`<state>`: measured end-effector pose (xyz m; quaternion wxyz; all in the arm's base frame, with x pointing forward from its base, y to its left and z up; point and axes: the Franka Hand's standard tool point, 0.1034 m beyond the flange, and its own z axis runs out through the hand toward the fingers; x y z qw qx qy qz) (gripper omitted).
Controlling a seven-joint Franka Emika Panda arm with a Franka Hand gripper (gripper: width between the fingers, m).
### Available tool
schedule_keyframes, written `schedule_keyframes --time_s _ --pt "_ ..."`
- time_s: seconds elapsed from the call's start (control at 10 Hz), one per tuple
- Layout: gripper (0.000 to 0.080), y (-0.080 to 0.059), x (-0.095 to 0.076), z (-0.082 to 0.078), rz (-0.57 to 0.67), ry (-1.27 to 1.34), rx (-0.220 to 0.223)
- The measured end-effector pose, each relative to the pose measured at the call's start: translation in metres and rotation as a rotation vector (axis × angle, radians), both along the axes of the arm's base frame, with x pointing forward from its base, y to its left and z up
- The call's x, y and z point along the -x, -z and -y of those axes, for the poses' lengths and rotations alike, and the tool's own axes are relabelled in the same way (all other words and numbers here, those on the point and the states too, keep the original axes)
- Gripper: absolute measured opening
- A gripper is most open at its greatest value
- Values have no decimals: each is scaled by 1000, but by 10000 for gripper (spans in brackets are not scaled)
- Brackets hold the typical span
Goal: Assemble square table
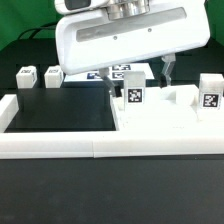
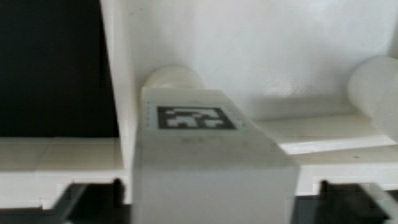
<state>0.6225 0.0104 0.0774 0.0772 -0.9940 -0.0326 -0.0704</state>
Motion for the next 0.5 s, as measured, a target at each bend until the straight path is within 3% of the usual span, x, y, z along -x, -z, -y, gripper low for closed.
schedule_keyframes --time_s 0.1,0.2,0.3,0.5 --pt "379 0 0 0 0 0 0" --pt "379 0 0 6 1 7 6" --pt "297 1 0 7 -1 19 5" --pt "296 1 0 8 -3 32 4"
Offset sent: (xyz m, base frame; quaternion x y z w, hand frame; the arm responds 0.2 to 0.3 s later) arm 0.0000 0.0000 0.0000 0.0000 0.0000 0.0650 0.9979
